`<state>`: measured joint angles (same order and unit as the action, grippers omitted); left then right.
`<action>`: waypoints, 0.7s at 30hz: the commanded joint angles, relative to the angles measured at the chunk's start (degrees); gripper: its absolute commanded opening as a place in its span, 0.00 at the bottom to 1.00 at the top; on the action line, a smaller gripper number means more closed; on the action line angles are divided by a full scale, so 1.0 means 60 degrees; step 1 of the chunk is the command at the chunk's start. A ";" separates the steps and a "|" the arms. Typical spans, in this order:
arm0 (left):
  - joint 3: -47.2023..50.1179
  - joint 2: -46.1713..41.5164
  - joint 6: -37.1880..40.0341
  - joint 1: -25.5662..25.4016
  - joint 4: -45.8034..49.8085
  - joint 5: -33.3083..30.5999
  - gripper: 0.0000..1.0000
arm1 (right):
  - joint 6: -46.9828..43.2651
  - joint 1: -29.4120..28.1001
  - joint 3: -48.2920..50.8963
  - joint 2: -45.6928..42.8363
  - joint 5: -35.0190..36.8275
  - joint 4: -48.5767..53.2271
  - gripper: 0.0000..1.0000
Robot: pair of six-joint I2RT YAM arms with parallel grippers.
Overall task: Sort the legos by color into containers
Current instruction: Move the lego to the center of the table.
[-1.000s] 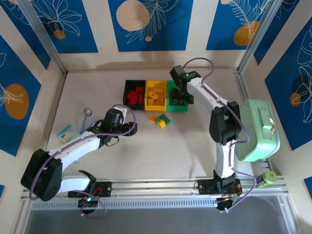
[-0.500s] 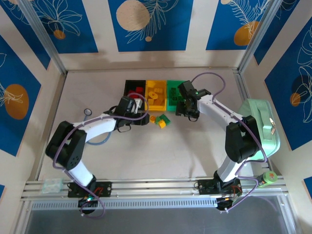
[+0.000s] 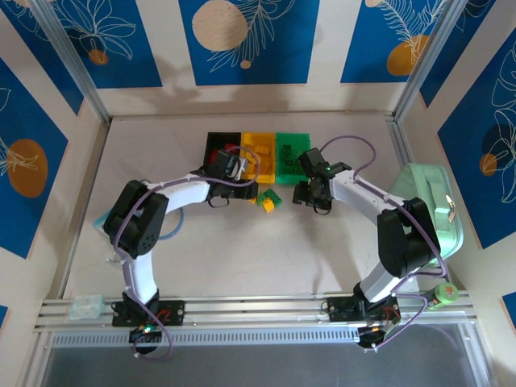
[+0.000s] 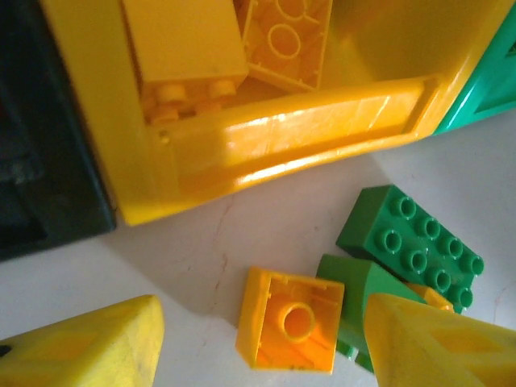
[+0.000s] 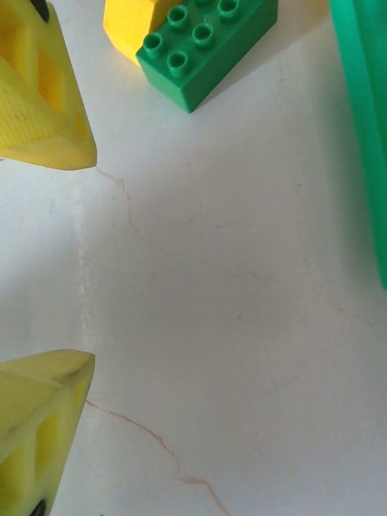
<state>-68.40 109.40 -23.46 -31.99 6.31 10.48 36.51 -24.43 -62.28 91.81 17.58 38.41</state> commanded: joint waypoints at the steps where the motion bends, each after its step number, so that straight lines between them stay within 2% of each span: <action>1: -0.0498 0.0391 0.0310 -0.0124 0.0566 -0.0180 0.64 | 0.0254 0.0010 0.0319 -0.0387 -0.0166 -0.0118 0.61; 8: -0.0887 0.0818 0.0518 -0.0363 0.1132 -0.0858 0.61 | 0.0345 0.0014 0.0657 -0.0604 -0.0217 -0.0191 0.61; 12: -0.0892 0.0899 0.0461 -0.0369 0.1434 -0.1345 0.52 | 0.0376 -0.0001 0.0683 -0.0651 -0.0254 -0.0180 0.60; 21: 0.0192 -0.0055 0.0062 -0.0382 0.1774 -0.2669 0.40 | 0.0431 -0.0015 0.0865 -0.0946 -0.0198 -0.0191 0.60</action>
<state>-71.02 111.70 -22.26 -33.95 11.99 -0.54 38.02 -24.43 -58.19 87.74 17.52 36.99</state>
